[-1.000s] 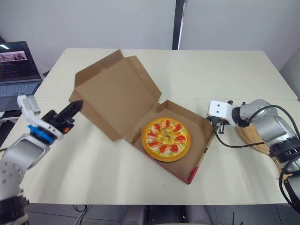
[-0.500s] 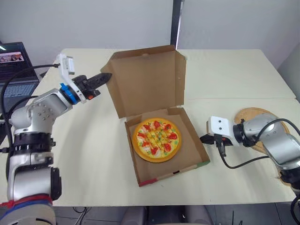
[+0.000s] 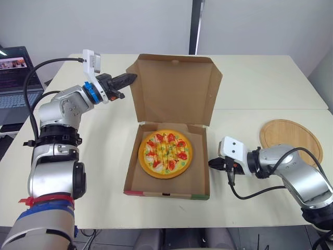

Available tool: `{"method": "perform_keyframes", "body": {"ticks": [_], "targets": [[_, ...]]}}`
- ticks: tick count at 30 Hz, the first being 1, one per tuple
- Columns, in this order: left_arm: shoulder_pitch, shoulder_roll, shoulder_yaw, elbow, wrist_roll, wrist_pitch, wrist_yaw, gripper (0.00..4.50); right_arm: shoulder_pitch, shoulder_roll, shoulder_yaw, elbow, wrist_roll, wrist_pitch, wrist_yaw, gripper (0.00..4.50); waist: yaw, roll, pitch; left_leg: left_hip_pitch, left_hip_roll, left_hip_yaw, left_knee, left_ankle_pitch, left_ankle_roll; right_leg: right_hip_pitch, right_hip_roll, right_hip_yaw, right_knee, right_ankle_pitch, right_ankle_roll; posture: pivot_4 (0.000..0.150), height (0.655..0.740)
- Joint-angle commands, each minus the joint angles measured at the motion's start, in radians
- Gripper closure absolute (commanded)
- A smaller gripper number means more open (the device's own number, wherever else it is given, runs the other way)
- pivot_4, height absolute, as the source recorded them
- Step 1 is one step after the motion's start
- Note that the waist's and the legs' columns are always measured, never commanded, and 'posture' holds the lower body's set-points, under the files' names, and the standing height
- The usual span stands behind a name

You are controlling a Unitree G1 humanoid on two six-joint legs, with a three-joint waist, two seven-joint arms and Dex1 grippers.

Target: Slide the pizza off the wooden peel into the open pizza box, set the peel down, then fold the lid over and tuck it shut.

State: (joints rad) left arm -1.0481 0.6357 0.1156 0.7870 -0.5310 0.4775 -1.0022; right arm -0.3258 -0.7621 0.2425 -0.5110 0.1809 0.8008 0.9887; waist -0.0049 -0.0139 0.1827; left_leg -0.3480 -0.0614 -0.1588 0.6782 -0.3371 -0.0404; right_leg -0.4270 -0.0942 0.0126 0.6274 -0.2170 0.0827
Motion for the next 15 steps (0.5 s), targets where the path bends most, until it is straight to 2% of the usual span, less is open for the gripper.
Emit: {"method": "perform_keyframes", "body": {"ticks": [1,8,13,15], "targets": [[-0.034,-0.002,0.01,0.026,0.039,-0.036,-0.035,4.5,-0.008,0.013,0.001,-0.027,0.009,-0.022,-0.031,4.48,0.0,0.0,0.0,0.0,0.0,0.0,0.0,0.0,0.0,0.0,0.0,0.0,0.0,0.0,0.0,0.15,0.74],[-0.047,-0.011,0.033,0.039,0.078,-0.082,-0.043,4.5,-0.027,0.017,-0.104,0.001,0.04,-0.028,-0.082,4.48,-0.001,0.0,0.0,0.0,0.0,0.0,0.0,0.0,0.0,0.0,0.0,0.0,0.0,0.0,0.0,0.15,0.74],[-0.021,-0.015,0.04,-0.009,0.083,-0.09,-0.042,4.5,-0.132,0.121,-0.249,0.08,0.068,-0.029,-0.229,2.93,-0.002,0.0,0.0,0.0,0.0,0.0,0.0,0.0,0.0,0.0,0.0,0.001,0.001,0.0,0.0,0.15,0.74],[-0.007,-0.016,0.043,-0.035,0.084,-0.089,-0.042,4.5,-0.182,0.164,-0.269,0.115,0.053,-0.033,-0.295,2.13,-0.004,0.0,0.0,0.0,0.0,-0.001,0.0,0.0,0.0,-0.001,0.0,0.0,0.001,0.0,0.0,0.15,0.74]]}}
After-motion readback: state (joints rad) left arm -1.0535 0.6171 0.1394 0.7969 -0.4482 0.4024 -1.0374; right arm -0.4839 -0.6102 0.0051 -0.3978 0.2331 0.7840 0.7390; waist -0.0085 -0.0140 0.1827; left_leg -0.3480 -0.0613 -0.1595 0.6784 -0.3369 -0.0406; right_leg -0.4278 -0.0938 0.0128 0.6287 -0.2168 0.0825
